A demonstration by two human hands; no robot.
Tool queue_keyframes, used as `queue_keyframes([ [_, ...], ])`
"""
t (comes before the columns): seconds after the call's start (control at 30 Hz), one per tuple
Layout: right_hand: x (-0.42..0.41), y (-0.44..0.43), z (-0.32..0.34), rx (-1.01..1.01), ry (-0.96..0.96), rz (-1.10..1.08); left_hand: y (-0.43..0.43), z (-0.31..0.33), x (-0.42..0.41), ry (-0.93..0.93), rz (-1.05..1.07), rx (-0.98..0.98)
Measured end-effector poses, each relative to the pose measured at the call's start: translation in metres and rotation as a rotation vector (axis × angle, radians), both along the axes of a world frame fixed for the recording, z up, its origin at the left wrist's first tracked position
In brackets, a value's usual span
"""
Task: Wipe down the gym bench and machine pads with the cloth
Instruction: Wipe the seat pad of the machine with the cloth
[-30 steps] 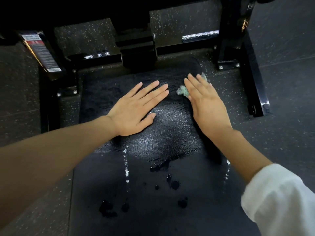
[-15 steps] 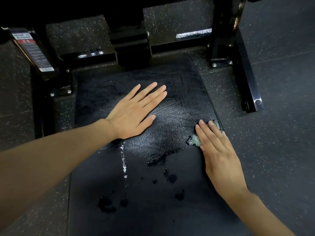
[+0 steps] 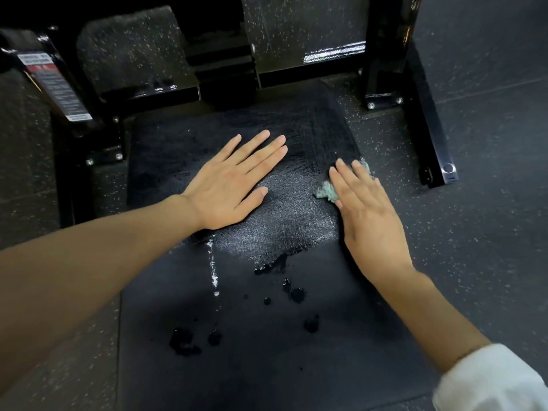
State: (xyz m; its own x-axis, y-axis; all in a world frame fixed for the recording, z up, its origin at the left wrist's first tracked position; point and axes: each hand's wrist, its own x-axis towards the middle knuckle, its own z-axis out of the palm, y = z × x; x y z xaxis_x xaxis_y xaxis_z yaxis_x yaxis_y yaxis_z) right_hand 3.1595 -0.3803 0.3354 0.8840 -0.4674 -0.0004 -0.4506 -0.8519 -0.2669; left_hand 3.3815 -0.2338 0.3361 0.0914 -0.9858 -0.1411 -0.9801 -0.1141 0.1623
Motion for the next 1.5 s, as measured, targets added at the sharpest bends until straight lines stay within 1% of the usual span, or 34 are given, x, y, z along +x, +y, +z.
queue_keyframes([
  [0.07, -0.016, 0.009, 0.003, -0.002, 0.006, 0.003, 0.000, 0.000, 0.000, 0.005, -0.005, -0.002],
  [0.23, -0.042, 0.026, 0.007, 0.025, -0.050, -0.018, 0.000, -0.002, 0.001, 0.017, -0.019, -0.012],
  [0.5, -0.016, 0.053, 0.007, 0.023, -0.070, -0.194, 0.000, -0.004, 0.005, 0.040, -0.063, -0.030],
  [0.63, 0.010, 0.096, 0.012, -0.034, -0.048, -0.146, 0.000, -0.006, 0.008, 0.081, -0.126, -0.030],
  [0.77, 0.029, 0.140, 0.007, 0.067, -0.079, -0.074, 0.000, -0.005, 0.017, 0.106, -0.220, -0.025],
  [0.87, 0.024, 0.136, 0.006, 0.071, -0.078, -0.049, 0.002, -0.004, 0.026, 0.119, -0.324, -0.013],
  [0.97, 0.012, 0.115, 0.012, 0.061, -0.012, -0.068, 0.004, -0.003, 0.036, 0.110, -0.409, -0.005],
  [1.1, -0.006, 0.080, 0.014, 0.035, 0.049, -0.177, 0.007, -0.003, 0.045, 0.092, -0.467, -0.010],
  [1.23, -0.015, 0.059, 0.011, 0.036, 0.032, -0.340, 0.011, -0.003, 0.054, 0.106, -0.528, -0.003],
  [1.4, 0.007, 0.087, 0.006, 0.038, -0.033, -0.580, 0.017, -0.004, 0.070, 0.102, -0.607, 0.004],
  [1.5, 0.026, 0.115, 0.007, 0.024, -0.063, -0.626, 0.018, -0.007, 0.071, 0.092, -0.610, -0.010],
])
